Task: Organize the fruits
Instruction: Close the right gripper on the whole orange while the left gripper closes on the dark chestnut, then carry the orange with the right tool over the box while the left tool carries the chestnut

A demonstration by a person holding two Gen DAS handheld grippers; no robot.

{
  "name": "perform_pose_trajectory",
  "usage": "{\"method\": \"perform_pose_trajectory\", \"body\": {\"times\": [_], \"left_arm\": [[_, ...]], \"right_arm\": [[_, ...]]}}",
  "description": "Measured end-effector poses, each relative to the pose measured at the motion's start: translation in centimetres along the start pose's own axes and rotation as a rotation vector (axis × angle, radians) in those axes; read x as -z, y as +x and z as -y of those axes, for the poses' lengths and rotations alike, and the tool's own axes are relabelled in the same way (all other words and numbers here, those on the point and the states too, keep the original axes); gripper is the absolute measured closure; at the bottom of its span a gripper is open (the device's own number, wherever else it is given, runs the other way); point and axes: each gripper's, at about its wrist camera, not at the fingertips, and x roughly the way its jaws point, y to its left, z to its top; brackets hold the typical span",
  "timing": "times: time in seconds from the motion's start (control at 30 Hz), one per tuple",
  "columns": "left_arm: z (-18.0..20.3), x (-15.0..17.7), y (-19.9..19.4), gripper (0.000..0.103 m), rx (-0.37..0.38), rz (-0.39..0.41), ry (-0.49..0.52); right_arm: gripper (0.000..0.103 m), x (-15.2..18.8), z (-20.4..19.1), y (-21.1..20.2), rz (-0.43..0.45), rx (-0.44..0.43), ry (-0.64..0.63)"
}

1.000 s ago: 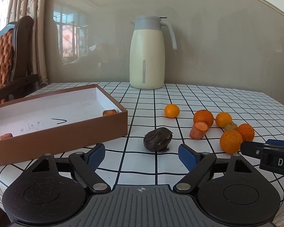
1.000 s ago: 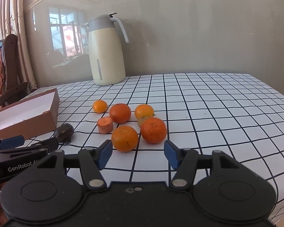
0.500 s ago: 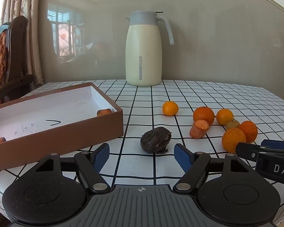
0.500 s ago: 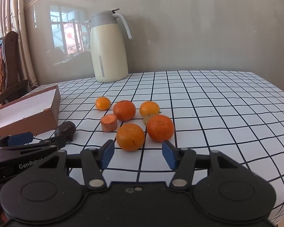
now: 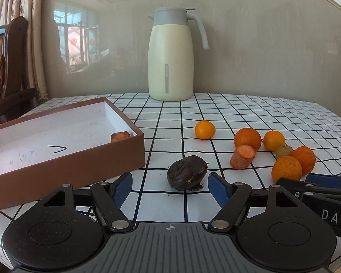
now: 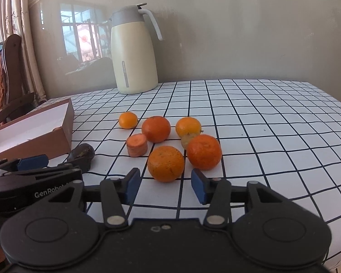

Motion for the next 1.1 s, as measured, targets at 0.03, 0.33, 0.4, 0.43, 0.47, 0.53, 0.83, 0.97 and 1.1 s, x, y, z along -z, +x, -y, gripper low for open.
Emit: {"method": "perform_pose_trajectory", "body": {"times": [0.03, 0.33, 0.4, 0.43, 0.47, 0.53, 0.83, 0.97, 1.1], "left_arm": [[0.0, 0.0, 0.1, 0.029, 0.001, -0.001, 0.000], [0.3, -0.4, 1.3, 0.037, 0.023, -0.017, -0.003], [0.3, -0.4, 1.6, 0.038, 0.025, -0.020, -0.007], [0.3, -0.4, 1.7, 0.039, 0.028, -0.021, -0.010], [0.3, -0.5, 1.8, 0.042, 0.031, -0.023, -0.012], [0.3, -0.5, 2.0, 0.045, 0.037, -0.027, -0.016], [0.8, -0.5, 2.5, 0.050, 0.049, -0.037, -0.019], [1.1, -0.5, 2.5, 0.058, 0.051, -0.032, -0.011], [0.8, -0.5, 2.4, 0.061, 0.053, -0.030, -0.031]], "right_arm": [[0.062, 0.0, 0.0, 0.1, -0.002, 0.001, 0.002], [0.063, -0.2, -0.2, 0.9, -0.011, 0.010, 0.011], [0.063, -0.3, -0.3, 1.1, -0.013, 0.010, 0.014], [0.063, -0.4, -0.3, 1.2, -0.013, 0.009, 0.015], [0.063, -0.4, -0.3, 1.3, -0.013, 0.009, 0.016], [0.064, -0.5, -0.3, 1.5, -0.014, 0.008, 0.021], [0.071, -0.8, -0.3, 2.1, -0.017, 0.017, 0.033], [0.073, -0.8, -0.5, 2.3, -0.014, 0.028, 0.023], [0.074, -0.8, -0.4, 2.1, -0.010, 0.029, 0.024]]}}
